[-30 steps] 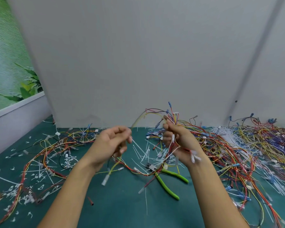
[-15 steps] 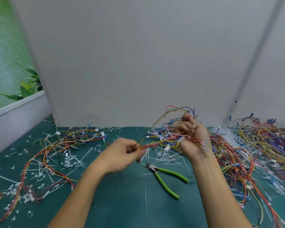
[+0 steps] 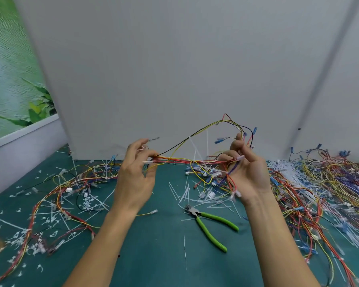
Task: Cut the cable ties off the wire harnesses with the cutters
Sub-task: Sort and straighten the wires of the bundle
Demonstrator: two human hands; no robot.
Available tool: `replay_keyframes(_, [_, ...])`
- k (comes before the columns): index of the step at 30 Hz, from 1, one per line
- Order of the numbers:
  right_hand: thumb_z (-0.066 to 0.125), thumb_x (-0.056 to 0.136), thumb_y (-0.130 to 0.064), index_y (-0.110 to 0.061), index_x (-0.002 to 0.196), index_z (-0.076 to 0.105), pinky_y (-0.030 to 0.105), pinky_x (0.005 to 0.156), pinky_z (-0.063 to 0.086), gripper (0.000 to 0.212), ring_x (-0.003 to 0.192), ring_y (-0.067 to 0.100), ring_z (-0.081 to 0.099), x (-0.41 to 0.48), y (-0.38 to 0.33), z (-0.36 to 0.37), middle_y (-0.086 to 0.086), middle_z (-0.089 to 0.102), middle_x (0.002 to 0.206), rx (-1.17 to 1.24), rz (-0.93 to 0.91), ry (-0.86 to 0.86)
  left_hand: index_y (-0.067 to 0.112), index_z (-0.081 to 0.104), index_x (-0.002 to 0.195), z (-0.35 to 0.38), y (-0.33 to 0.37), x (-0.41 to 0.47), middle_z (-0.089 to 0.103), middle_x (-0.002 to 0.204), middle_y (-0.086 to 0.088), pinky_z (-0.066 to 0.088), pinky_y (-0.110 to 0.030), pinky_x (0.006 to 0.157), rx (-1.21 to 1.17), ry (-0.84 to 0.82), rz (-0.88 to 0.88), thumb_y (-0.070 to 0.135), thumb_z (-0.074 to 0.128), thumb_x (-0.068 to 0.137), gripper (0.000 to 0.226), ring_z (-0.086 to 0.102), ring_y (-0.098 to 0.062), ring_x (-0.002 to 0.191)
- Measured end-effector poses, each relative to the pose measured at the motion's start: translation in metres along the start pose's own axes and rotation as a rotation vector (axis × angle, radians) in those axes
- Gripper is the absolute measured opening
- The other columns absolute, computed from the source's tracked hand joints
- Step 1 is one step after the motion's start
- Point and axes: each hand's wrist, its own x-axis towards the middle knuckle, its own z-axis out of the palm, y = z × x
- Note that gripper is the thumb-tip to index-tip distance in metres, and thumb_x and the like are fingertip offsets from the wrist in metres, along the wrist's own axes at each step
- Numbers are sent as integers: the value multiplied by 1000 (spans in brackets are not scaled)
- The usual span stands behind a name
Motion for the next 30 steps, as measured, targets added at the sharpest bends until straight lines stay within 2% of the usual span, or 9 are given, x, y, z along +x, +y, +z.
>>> replay_keyframes(4, [62, 88, -9, -17, 108, 66, 17, 55, 46, 21, 49, 2, 46, -4, -3, 3, -11, 60, 74, 72, 66, -74, 23, 67, 109, 3, -5, -4, 58, 123, 3, 59, -44, 71, 25, 51, 87, 12, 69, 94, 19, 62, -21, 109])
replay_keyframes(6, [62, 87, -7, -16, 106, 67, 15, 53, 45, 22, 47, 2, 46, -5, -5, 6, -12, 57, 71, 78, 83, -65, 19, 61, 115, 4, -8, -5, 56, 114, 5, 56, -49, 75, 70, 59, 75, 10, 68, 93, 25, 61, -25, 99])
replay_keyframes(9, [69, 77, -2, -14, 105, 67, 14, 48, 44, 31, 44, 2, 45, -7, -9, 8, -13, 53, 68, 111, 99, -41, 16, 58, 111, 0, -16, -4, 56, 103, 4, 51, -49, 79, 212, 103, 27, 0, 70, 84, 34, 56, -24, 87])
replay_keyframes(12, [59, 85, -3, -11, 101, 64, 10, 46, 41, 18, 41, 3, 45, -9, -15, 9, -12, 50, 66, 204, 111, -18, 16, 62, 99, -10, -28, -1, 57, 96, 5, 44, -39, 66, 200, 124, -112, 16, 64, 94, 6, 47, -17, 72])
replay_keyframes(15, [51, 93, -5, -10, 95, 63, 11, 43, 38, 13, 42, 3, 41, -8, -18, 6, -10, 51, 64, 238, 81, 54, 22, 67, 88, -19, -36, 3, 65, 81, 12, 36, -29, 59, 159, 93, -317, 44, 62, 97, 25, 50, -5, 62])
replay_keyframes(18, [44, 105, -13, -11, 85, 60, 11, 44, 34, 25, 50, 2, 34, -4, -16, 1, -9, 47, 59, 217, 76, 131, 25, 71, 72, -23, -38, 8, 70, 68, 21, 40, -23, 58, 115, -46, -454, 61, 66, 87, 39, 61, 5, 64])
replay_keyframes(21, [46, 103, -11, -9, 71, 55, 20, 43, 43, 33, 43, 8, 39, 0, -16, -3, -5, 39, 55, 216, 47, 180, 19, 76, 72, -23, -27, 13, 75, 69, 6, 49, -28, 58, -202, -40, -581, 60, 73, 79, 42, 61, -3, 51])
replay_keyframes(26, [40, 103, -6, -7, 61, 56, 18, 45, 41, 46, 44, 10, 43, -1, -11, -6, -3, 42, 56, 226, 76, 124, 21, 77, 84, -28, 7, 18, 79, 90, -4, 60, -36, 76, -629, 81, -464, 44, 77, 86, 23, 76, -27, 83])
replay_keyframes(30, [47, 89, 1, -15, 74, 44, 15, 58, 38, 22, 56, 7, 39, 3, -6, -7, -4, 40, 62, 81, 83, 190, 17, 72, 98, -26, 28, 16, 75, 114, -8, 58, -29, 87, -878, -1, -327, 33, 76, 85, 20, 72, -28, 107])
